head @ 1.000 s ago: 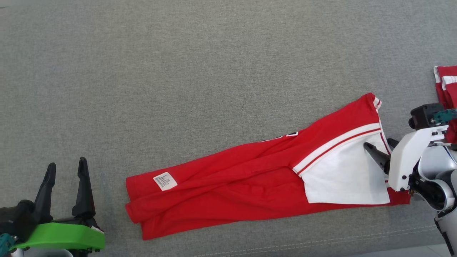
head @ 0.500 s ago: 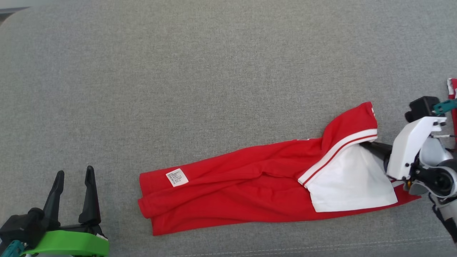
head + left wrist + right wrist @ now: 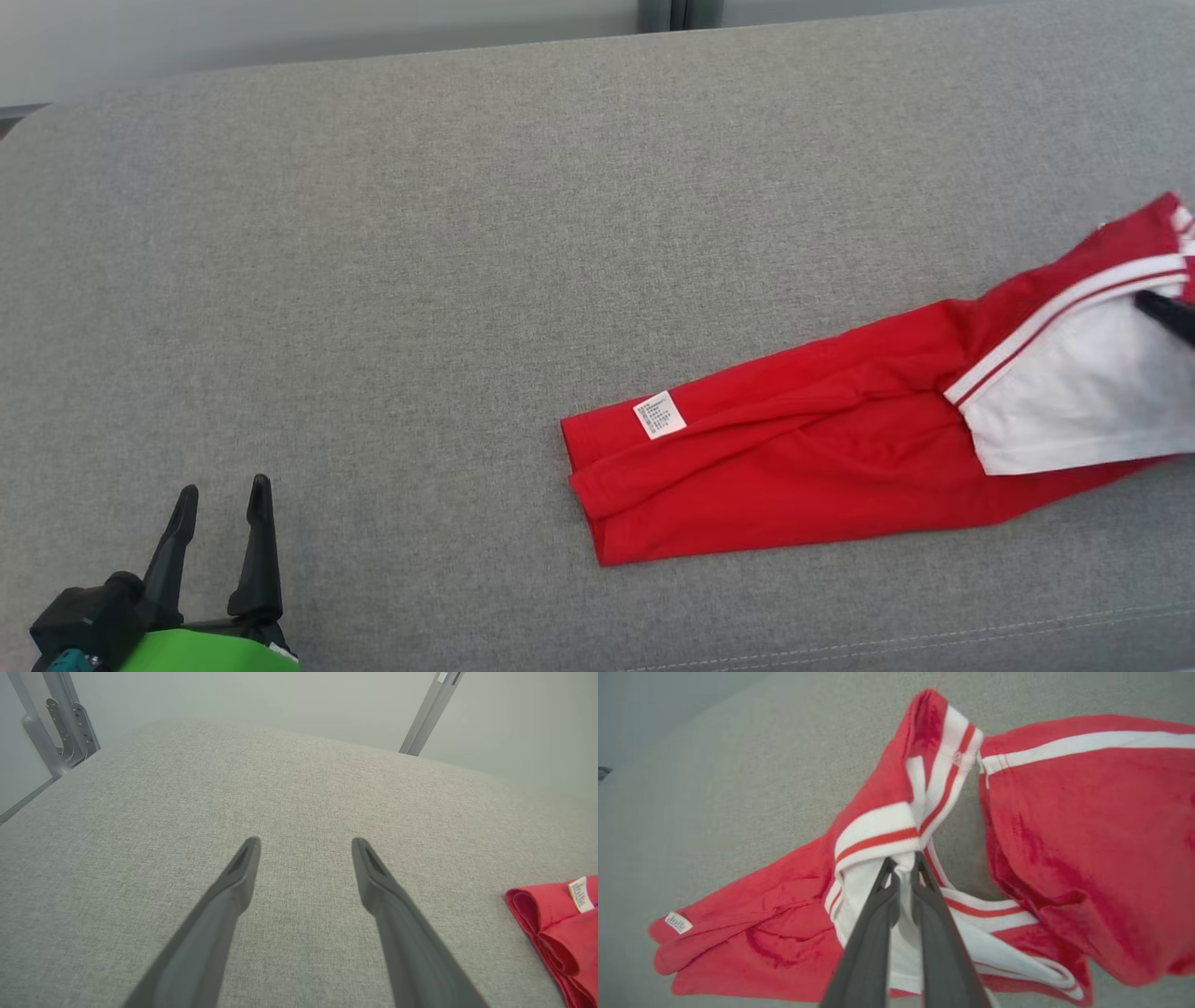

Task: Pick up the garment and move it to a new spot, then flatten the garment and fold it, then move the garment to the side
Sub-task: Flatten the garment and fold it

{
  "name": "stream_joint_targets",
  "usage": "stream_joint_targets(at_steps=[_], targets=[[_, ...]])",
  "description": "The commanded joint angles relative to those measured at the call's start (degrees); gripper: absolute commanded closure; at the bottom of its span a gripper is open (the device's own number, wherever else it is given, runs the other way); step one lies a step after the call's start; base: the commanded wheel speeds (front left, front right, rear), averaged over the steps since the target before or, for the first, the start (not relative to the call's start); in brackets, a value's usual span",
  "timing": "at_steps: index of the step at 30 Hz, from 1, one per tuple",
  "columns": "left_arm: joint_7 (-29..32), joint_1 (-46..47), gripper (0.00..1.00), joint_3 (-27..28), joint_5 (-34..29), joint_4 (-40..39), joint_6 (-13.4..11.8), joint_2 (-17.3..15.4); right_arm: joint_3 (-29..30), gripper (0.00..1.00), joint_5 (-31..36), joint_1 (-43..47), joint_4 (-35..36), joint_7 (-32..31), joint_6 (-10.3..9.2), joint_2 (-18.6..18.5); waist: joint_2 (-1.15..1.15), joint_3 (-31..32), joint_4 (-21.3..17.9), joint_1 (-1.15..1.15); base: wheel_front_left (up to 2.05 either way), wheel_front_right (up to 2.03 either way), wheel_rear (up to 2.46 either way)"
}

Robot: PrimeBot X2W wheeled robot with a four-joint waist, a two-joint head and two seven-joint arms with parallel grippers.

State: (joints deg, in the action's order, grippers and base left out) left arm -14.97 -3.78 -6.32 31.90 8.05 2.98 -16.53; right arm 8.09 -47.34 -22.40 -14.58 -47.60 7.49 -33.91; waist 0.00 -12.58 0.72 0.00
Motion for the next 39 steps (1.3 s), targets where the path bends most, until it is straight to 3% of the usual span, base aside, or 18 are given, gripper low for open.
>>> stream_joint_targets(at_steps=[1, 6, 10, 13, 16, 20, 25, 32, 33, 34, 35, 39], targets=[[-0.24, -0.37, 0.00, 0.59, -1.09, 0.30, 0.66, 0.40, -1.15, 1.00, -2.47, 1.30, 3.88, -0.76, 0.01, 2.06, 0.00, -0.01, 0.08, 0.00, 0.00, 0.00, 0.00], [-0.25, -0.47, 0.00, 2.25, -3.70, 0.88, 1.92, 1.60, -5.97, 1.00, -5.67, 7.51, 18.57, -3.12, 0.00, 11.68, 0.00, -0.05, 0.02, 0.00, 0.00, 0.00, 0.00], [-0.25, 0.02, 0.00, 3.47, -4.99, 1.25, 2.64, 2.43, -11.05, 1.00, 0.95, 10.84, 24.06, -0.22, 0.02, 22.09, 0.00, -0.60, -0.74, 0.00, 0.00, 0.00, 0.00], [-0.25, 0.93, 0.00, 3.00, -6.01, 1.55, 3.18, 2.90, -14.91, 1.00, 7.13, 11.54, 22.46, 4.24, 0.02, 28.91, 0.00, -1.24, -1.35, 0.00, 0.00, 0.00, 0.00], [-0.25, 1.70, 0.00, 2.31, -6.71, 2.05, 3.61, 2.76, -19.56, 1.00, 11.17, 10.60, 17.70, 11.05, 0.01, 30.77, 0.00, -1.74, -1.78, 0.00, 0.00, 0.00, 0.00], [-0.25, 2.51, 0.00, 1.74, -7.12, 2.65, 4.02, 2.87, -28.65, 1.00, 9.24, 9.07, 10.16, 20.46, 0.01, 30.93, 0.00, -1.84, -1.65, 0.00, 0.00, 0.00, 0.00], [-0.25, 2.61, 0.00, 1.83, -7.40, 3.31, 4.24, 2.86, -36.44, 1.00, 7.87, 5.23, 2.61, 27.00, 0.01, 31.02, 0.00, -1.81, -1.78, 0.00, 0.00, 0.00, 0.00], [-0.25, 1.90, 0.00, 0.87, -7.49, 4.28, 4.40, 4.07, -42.31, 1.00, 5.25, 0.11, -4.55, 31.86, 0.01, 31.03, 0.00, -1.42, -1.36, 0.00, 0.00, 0.00, 0.00], [-0.25, 1.77, 0.00, 0.75, -7.57, 4.43, 4.42, 4.14, -43.26, 0.72, 4.71, -0.48, -5.06, 32.10, 0.01, 30.99, 0.00, -1.41, -1.32, 0.00, 0.00, 0.00, 0.00], [-0.25, 1.69, 0.00, 0.65, -7.64, 4.55, 4.45, 4.20, -44.17, 0.06, 4.01, -0.98, -5.18, 32.31, 0.01, 31.00, 0.00, -1.38, -1.27, 0.00, 0.00, 0.00, 0.00], [-0.25, 1.60, 0.00, 0.59, -7.68, 4.71, 4.47, 4.23, -44.73, 0.00, 3.39, -1.32, -5.47, 32.43, 0.01, 30.99, 0.00, -1.33, -1.22, 0.00, 0.00, 0.00, 0.00], [-0.25, 1.04, 0.00, 0.92, -7.63, 5.09, 4.51, 3.71, -44.84, 0.00, 2.29, -2.32, -3.30, 33.07, 0.01, 30.96, 0.00, -1.01, -1.33, 0.00, 0.00, 0.00, 0.00]])
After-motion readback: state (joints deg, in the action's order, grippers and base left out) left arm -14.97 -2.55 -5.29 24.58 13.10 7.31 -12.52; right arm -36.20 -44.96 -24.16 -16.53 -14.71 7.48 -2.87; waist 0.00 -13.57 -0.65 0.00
